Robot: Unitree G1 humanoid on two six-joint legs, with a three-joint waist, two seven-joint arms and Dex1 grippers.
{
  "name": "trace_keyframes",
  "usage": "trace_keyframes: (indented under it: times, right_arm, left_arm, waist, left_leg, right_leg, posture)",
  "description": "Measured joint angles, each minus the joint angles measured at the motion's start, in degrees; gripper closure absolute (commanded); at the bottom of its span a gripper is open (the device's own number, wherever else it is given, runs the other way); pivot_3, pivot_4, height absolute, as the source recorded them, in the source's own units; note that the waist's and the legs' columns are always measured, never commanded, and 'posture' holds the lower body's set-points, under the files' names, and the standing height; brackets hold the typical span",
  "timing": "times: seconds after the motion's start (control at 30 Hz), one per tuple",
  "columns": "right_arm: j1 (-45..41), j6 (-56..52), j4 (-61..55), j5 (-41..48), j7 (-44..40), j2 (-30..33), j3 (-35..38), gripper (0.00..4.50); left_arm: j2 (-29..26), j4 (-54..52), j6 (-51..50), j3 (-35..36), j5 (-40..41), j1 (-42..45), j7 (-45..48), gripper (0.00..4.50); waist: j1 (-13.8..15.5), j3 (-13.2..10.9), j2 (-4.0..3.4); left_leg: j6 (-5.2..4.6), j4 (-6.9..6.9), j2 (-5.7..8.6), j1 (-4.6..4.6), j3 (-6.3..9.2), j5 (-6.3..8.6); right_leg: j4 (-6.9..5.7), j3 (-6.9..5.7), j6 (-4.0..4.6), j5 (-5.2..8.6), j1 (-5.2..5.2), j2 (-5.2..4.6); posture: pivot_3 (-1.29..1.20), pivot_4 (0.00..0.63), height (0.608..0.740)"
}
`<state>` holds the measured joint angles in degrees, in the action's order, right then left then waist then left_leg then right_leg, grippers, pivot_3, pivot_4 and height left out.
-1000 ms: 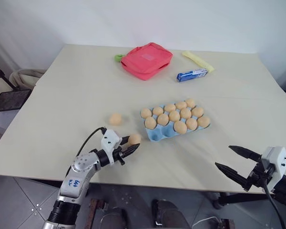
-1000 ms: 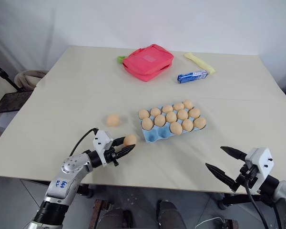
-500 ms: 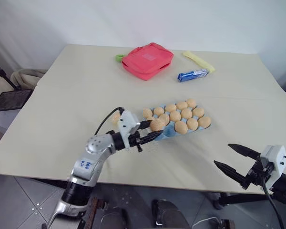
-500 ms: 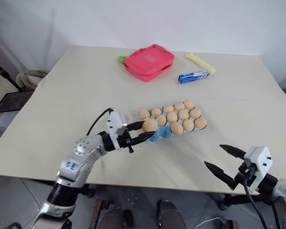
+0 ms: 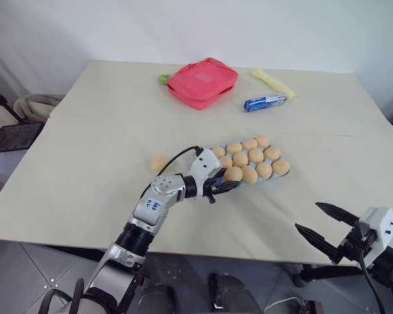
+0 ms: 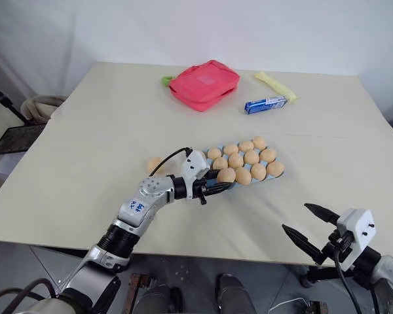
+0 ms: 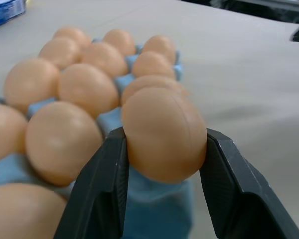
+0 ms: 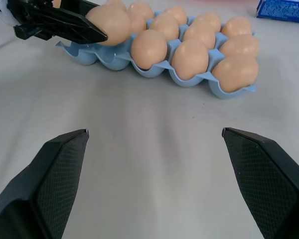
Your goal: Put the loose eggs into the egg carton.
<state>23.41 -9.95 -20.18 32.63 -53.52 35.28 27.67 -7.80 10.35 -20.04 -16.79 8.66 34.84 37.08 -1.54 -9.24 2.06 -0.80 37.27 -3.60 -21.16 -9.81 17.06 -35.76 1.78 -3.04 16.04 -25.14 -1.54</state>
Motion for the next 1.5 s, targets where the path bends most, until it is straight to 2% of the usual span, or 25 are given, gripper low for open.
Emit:
trace_keyframes:
  times: [0.03,0.1,0.23,0.33,0.6,0.73,0.9,1.1,1.27,1.5]
  right_arm:
    - [0.05,0.04,0.00,0.00,0.09,-0.01,0.00,0.00]
    - [0.28,0.37,-0.04,0.00,0.34,-0.13,0.00,0.00]
    - [0.39,0.98,-0.04,0.01,0.73,-0.15,0.00,0.00]
    - [-0.02,1.01,-0.03,0.00,0.77,-0.14,-0.01,0.00]
    - [-1.90,0.86,0.04,0.01,0.71,0.25,-0.32,0.00]
    - [-2.68,0.82,0.29,0.04,0.05,0.59,-0.58,0.00]
    - [-4.35,0.84,2.58,0.04,-1.68,1.03,-1.33,0.00]
    - [-6.00,1.05,3.22,0.07,-3.90,1.57,-2.57,0.00]
    - [-6.31,1.14,4.99,0.10,-4.98,1.77,-2.49,0.00]
    - [-7.47,0.93,4.97,0.14,-5.00,2.44,-2.49,0.00]
  left_arm:
    - [0.04,0.02,0.00,0.00,-0.14,0.23,-0.05,2.57]
    - [0.17,0.01,-0.04,-0.02,-0.47,0.41,-0.15,2.11]
    - [0.31,-0.52,-1.68,-0.06,-0.89,0.37,-0.62,0.82]
    - [0.22,-2.21,-3.30,-0.11,-0.90,-0.08,-0.67,0.03]
    - [-1.92,-10.87,-5.44,3.03,0.46,-2.36,-1.09,0.03]
    - [-4.82,-15.77,-1.60,9.61,5.04,-7.42,1.07,0.03]
    - [-12.55,-17.73,4.79,19.52,9.72,-18.36,6.66,0.03]
    - [-15.48,-15.87,10.07,28.42,12.57,-25.24,7.38,0.03]
    - [-15.94,-15.76,9.20,33.37,13.50,-31.96,3.09,0.03]
    - [-14.22,-13.96,5.41,36.10,12.29,-32.37,-9.28,0.03]
  waist:
    - [0.00,0.00,0.00]
    - [-0.03,0.00,0.00]
    - [-0.05,0.00,-0.01]
    - [-0.05,0.00,-0.01]
    - [-0.07,-0.01,-0.04]
    - [-0.15,0.00,-0.08]
    - [-0.20,-0.01,-0.15]
    - [0.11,-0.03,-0.14]
    - [-0.14,-0.03,-0.15]
    - [-0.01,-0.03,-0.14]
  left_leg:
    - [0.00,0.00,0.01,-0.01,0.00,0.00]
    - [-0.01,0.01,0.02,0.00,-0.01,0.00]
    - [0.00,0.00,-0.01,0.02,0.00,0.00]
    - [0.00,0.00,0.00,0.02,0.00,0.00]
    - [0.02,0.00,-0.02,0.04,0.00,-0.01]
    - [0.08,-0.02,-0.07,0.10,-0.02,-0.02]
    - [0.13,-0.01,-0.12,0.16,-0.05,-0.04]
    - [0.10,0.02,0.01,0.06,-0.04,0.01]
    - [0.05,-0.07,-0.01,0.10,-0.08,0.08]
    - [0.19,-0.06,-0.02,0.10,-0.05,0.14]
  right_leg:
    - [0.01,0.00,-0.01,0.00,0.00,-0.01]
    - [0.01,0.01,-0.01,-0.01,0.01,-0.02]
    - [-0.01,0.00,0.01,0.00,0.00,0.01]
    - [-0.01,0.00,0.01,0.01,0.00,0.01]
    - [-0.07,0.00,0.01,0.00,0.00,0.01]
    - [-0.14,0.00,0.05,0.02,0.00,0.04]
    - [-0.21,-0.05,0.14,0.08,0.00,0.03]
    - [0.03,-0.08,0.30,0.16,0.09,-0.18]
    - [0.13,-0.09,0.24,0.12,0.11,-0.21]
    - [0.12,-0.12,0.24,0.12,0.11,-0.20]
  posture:
    - [0.00,0.150,0.740]
    - [0.00,0.150,0.740]
    - [0.00,0.150,0.740]
    - [0.00,0.150,0.740]
    - [0.00,0.150,0.740]
    - [0.00,0.150,0.740]
    - [0.00,0.150,0.740]
    - [0.00,0.150,0.740]
    - [0.00,0.150,0.740]
    - [0.00,0.150,0.740]
